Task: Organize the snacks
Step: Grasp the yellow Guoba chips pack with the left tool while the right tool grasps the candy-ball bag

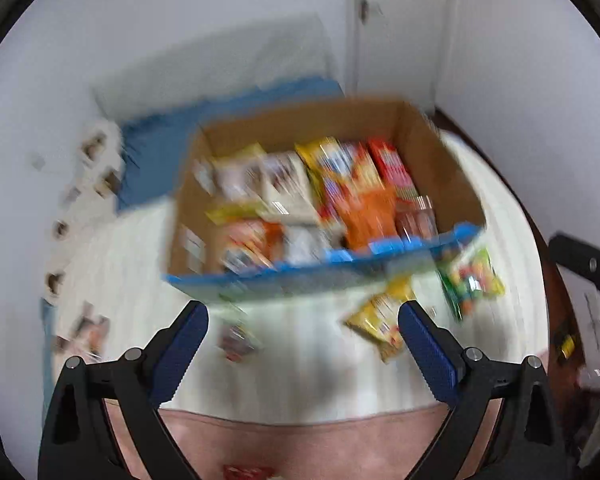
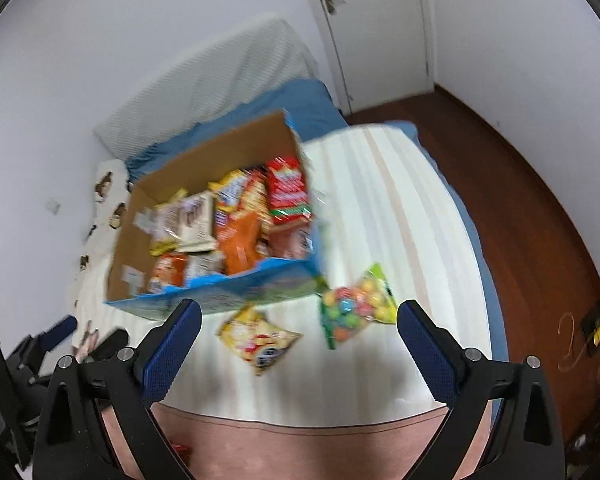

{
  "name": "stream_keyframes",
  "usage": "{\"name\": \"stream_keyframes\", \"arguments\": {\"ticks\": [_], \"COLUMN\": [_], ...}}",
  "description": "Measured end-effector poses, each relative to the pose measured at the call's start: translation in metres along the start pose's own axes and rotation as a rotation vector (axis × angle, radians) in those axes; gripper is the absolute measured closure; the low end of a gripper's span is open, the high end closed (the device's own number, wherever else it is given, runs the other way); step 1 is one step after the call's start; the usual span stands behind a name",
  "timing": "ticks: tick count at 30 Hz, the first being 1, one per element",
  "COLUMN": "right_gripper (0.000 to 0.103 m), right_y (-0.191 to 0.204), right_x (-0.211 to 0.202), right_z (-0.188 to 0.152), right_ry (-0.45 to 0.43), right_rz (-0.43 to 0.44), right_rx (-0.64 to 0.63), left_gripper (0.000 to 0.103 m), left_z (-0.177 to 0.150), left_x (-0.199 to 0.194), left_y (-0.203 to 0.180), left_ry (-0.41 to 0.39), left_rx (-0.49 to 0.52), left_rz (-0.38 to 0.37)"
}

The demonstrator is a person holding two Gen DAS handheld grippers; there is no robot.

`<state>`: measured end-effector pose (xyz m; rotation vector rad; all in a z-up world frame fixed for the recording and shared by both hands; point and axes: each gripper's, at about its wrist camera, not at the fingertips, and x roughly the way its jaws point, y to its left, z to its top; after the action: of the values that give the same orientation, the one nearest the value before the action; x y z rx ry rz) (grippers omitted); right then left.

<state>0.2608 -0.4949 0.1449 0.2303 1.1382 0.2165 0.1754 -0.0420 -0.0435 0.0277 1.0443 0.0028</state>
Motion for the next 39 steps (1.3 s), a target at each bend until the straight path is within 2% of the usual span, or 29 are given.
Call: {"name": "stream_keyframes", "arguments": {"ticks": [2,4,6,9,13,16,18,21,27,31,33,35,37,39], "right_gripper": [0.003,0.003,0.003,0.003,0.003,0.009,0.023,0.028,0.037,0.038,0.046,0.047,0.046,0.041], "right_y": [-0.016,-0.031,-0.048,-0.069,-0.086,-0.089,-0.086,-0.081,-0.070,-0.053,-0.043,-0.034,-0.033,-0.045], "right_x": [0.022,0.043,0.065,0.098,0.135,0.158,0.171,0.177,0.173,0.166,0.163,0.158,0.154,0.152], "right_z": [0.002,0.003,0.002,-0.001,-0.008,-0.014,-0.017,-0.021,-0.022,-0.035,-0.047,-0.061,-0.068,-0.069], "right_ry": [0.043,0.085,0.135,0.187,0.209,0.231,0.250,0.223,0.285,0.387,0.440,0.500,0.524,0.516], "right_rz": [-0.007,-0.007,-0.002,0.014,0.011,-0.005,-0.017,-0.042,-0.003,0.029,0.032,0.029,0.027,0.070], "right_rx": [0.027,0.074,0.134,0.229,0.328,0.343,0.329,0.280,0.130,-0.053,-0.140,-0.235,-0.232,-0.083], "left_gripper": [0.006,0.006,0.006,0.006,0.006,0.008,0.030,0.035,0.036,0.036,0.036,0.036,0.036,0.036], "left_z": [0.000,-0.003,-0.005,-0.006,-0.011,-0.011,-0.013,-0.020,-0.044,-0.069,-0.083,-0.093,-0.102,-0.112], "left_x": [0.030,0.064,0.089,0.119,0.157,0.160,0.158,0.153,0.138,0.127,0.121,0.115,0.109,0.108], "left_y": [-0.004,-0.007,-0.010,-0.018,-0.023,-0.028,-0.031,-0.031,-0.033,-0.033,-0.032,-0.031,-0.029,-0.024], "left_ry": [0.116,0.239,0.309,0.376,0.428,0.382,0.373,0.367,0.385,0.441,0.466,0.483,0.486,0.488], "left_rx": [-0.051,-0.152,-0.234,-0.348,-0.492,-0.469,-0.427,-0.378,-0.226,-0.156,-0.141,-0.126,-0.129,-0.144], "left_rz": [-0.091,-0.193,-0.258,-0.312,-0.297,-0.218,-0.185,-0.160,-0.122,-0.140,-0.158,-0.165,-0.167,-0.167]}}
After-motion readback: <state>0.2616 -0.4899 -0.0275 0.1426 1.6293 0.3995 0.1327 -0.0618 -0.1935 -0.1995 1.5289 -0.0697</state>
